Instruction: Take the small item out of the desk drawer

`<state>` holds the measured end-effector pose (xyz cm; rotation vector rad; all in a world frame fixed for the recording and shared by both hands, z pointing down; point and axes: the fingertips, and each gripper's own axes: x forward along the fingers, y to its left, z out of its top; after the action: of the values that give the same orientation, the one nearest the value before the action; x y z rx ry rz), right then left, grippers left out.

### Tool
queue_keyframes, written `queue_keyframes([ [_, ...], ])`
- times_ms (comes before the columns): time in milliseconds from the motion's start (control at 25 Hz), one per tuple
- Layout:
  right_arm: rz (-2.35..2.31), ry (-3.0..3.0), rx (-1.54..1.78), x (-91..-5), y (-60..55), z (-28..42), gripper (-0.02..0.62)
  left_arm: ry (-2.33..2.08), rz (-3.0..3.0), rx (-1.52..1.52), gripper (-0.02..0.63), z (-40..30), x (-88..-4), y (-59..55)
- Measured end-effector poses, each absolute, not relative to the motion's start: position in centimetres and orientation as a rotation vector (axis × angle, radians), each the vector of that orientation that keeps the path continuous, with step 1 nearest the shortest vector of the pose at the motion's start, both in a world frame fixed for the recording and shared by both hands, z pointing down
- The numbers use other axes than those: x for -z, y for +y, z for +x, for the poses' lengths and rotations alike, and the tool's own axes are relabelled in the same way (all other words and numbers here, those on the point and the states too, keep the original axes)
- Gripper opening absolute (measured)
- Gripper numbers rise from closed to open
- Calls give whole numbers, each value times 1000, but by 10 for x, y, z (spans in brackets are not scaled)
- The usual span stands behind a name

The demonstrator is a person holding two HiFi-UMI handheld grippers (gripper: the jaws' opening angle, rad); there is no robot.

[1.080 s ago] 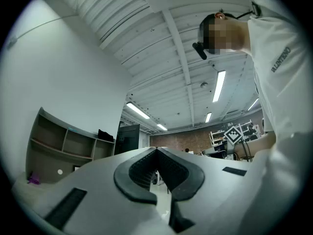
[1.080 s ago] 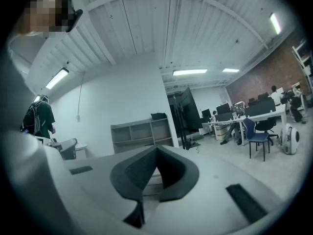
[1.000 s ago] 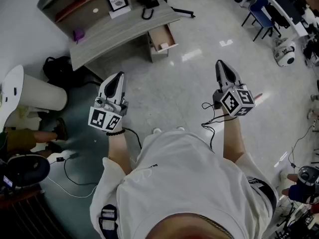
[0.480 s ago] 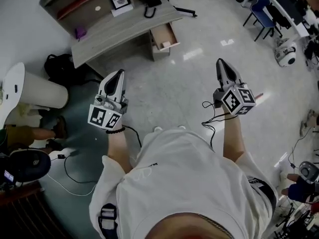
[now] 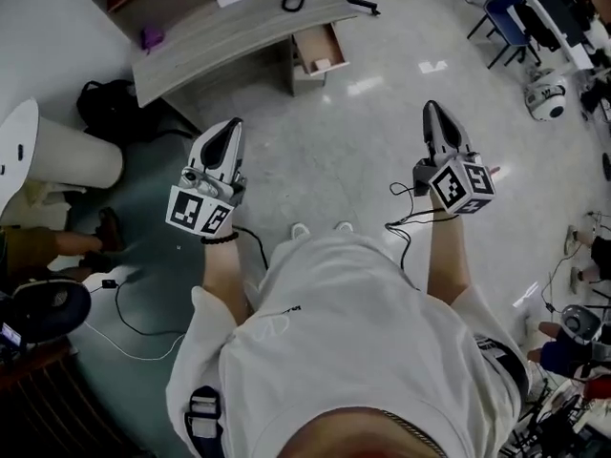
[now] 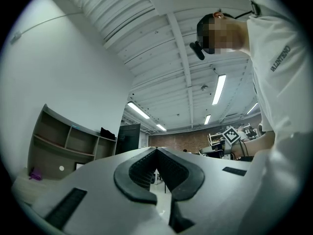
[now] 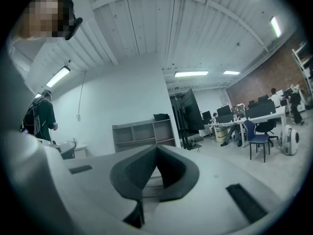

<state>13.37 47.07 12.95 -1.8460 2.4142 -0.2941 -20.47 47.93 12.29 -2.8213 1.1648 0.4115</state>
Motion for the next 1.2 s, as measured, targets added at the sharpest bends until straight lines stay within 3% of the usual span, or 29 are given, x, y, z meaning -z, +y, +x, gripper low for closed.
queue_keyframes([
  [440,-1926,2381,326,-155,479,96,-2,1169,-2892,-451,-2,-254,-155,480],
  [1200,-1862,2390,373,-171,404,123,0,1158,-2870,-419,-2,-205,-148,417],
])
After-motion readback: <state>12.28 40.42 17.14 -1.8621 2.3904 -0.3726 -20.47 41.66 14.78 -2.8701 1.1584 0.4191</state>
